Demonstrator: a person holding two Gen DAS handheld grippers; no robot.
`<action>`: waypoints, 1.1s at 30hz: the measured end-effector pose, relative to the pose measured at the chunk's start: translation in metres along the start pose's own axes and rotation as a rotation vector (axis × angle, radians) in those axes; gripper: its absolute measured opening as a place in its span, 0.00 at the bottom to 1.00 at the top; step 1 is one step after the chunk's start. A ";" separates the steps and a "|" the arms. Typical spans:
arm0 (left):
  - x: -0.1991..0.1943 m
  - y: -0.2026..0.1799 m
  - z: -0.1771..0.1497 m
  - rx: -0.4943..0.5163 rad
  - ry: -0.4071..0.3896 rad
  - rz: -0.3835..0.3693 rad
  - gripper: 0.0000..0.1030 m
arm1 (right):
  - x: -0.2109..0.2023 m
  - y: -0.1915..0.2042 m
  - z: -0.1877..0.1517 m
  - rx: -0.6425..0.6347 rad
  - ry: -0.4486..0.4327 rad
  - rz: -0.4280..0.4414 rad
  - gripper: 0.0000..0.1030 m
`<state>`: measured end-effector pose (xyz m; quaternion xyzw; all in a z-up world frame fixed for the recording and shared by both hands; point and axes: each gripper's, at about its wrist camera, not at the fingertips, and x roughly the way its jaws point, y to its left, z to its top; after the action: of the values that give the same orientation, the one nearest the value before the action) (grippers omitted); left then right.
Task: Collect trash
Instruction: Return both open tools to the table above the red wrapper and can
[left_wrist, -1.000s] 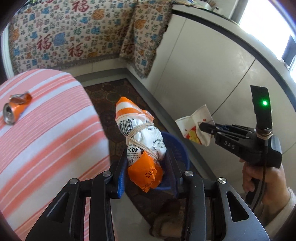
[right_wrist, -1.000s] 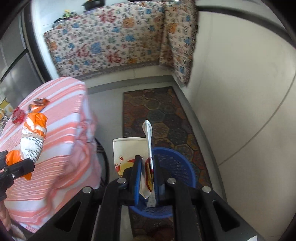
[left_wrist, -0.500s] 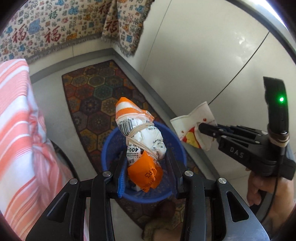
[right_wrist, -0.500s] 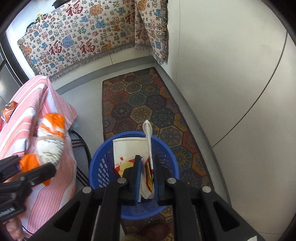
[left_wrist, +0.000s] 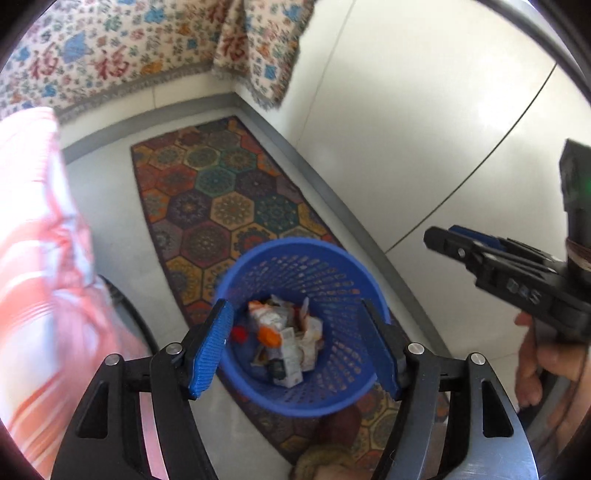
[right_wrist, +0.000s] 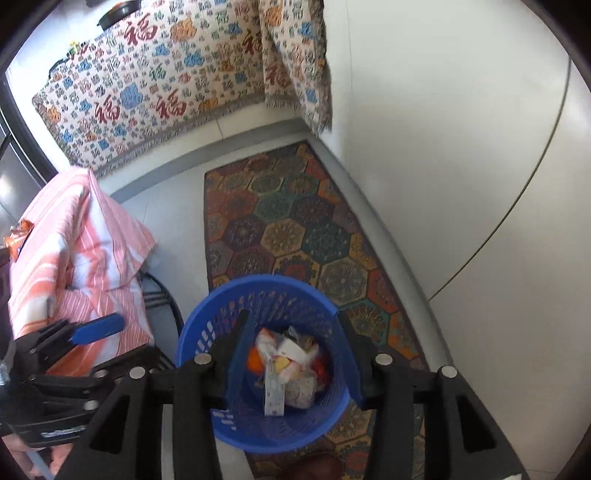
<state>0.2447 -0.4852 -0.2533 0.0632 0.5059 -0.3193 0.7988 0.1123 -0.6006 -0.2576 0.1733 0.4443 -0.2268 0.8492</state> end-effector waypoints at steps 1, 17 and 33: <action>-0.012 0.003 -0.003 -0.002 -0.015 0.001 0.72 | -0.003 0.002 0.002 -0.003 -0.018 -0.010 0.44; -0.197 0.173 -0.116 -0.150 -0.112 0.343 0.87 | -0.072 0.116 0.005 -0.184 -0.296 -0.003 0.51; -0.231 0.335 -0.158 -0.334 -0.142 0.553 0.98 | -0.074 0.389 -0.070 -0.517 -0.033 0.276 0.66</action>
<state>0.2499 -0.0514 -0.2079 0.0440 0.4579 -0.0066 0.8879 0.2375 -0.2235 -0.1977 0.0060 0.4459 0.0087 0.8950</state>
